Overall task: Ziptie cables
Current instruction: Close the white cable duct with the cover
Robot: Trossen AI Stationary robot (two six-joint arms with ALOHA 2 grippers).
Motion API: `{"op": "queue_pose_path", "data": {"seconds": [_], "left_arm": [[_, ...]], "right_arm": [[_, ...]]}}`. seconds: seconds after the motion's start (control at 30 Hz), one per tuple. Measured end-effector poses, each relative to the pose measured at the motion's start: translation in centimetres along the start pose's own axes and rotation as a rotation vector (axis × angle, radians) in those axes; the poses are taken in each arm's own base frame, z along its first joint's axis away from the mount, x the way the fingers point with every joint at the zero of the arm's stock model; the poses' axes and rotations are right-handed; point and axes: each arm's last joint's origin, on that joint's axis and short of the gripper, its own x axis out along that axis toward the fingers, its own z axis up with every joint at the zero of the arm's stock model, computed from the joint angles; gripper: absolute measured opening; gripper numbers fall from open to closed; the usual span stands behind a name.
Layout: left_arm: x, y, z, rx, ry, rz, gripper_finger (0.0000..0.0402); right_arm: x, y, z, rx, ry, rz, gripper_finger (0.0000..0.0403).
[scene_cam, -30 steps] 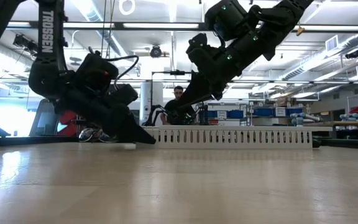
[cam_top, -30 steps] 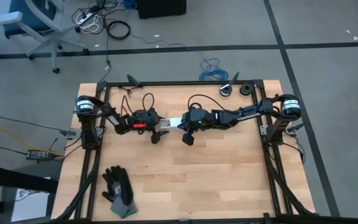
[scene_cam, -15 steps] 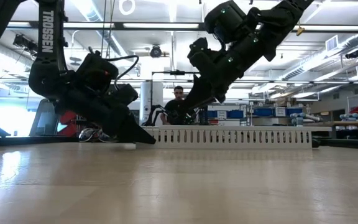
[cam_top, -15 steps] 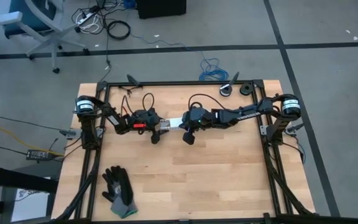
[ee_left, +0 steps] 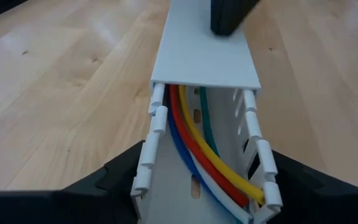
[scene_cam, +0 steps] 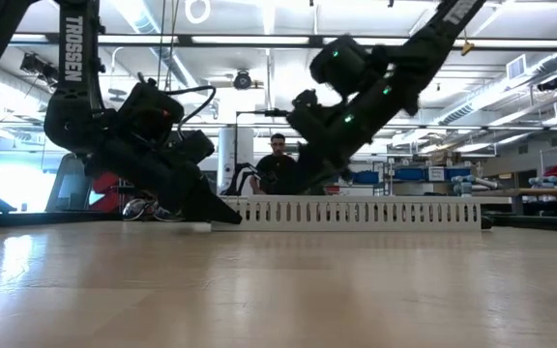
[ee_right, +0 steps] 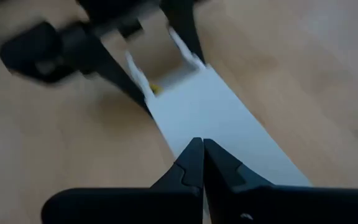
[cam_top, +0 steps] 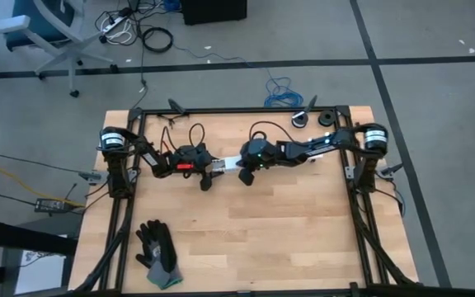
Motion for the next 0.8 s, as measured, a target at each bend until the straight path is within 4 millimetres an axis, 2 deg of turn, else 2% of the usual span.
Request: {"op": "queue_pose_path", "data": {"seconds": [0.2,0.33,0.53,0.63,0.8], "left_arm": [[0.0,0.0,0.0,0.0,0.004,0.0,0.0256],[0.0,0.0,-0.1,-0.001,0.005,0.0,0.0255],[0.0,0.0,-0.1,-0.008,0.016,0.0,0.0255],[0.0,0.0,-0.2,-0.007,0.018,0.0,0.0255],[0.0,0.0,-0.2,-0.008,0.024,0.0,0.0255]], "right_arm": [[3.8,0.2,0.7,-0.016,-0.041,0.131,0.0],[4.3,0.8,1.6,-0.084,-0.084,0.164,0.0],[1.9,2.4,3.2,-0.21,-0.165,0.119,0.0],[0.3,2.5,3.5,-0.21,-0.108,0.055,0.0],[-0.5,1.7,2.6,-0.18,0.016,-0.079,0.0]]}}
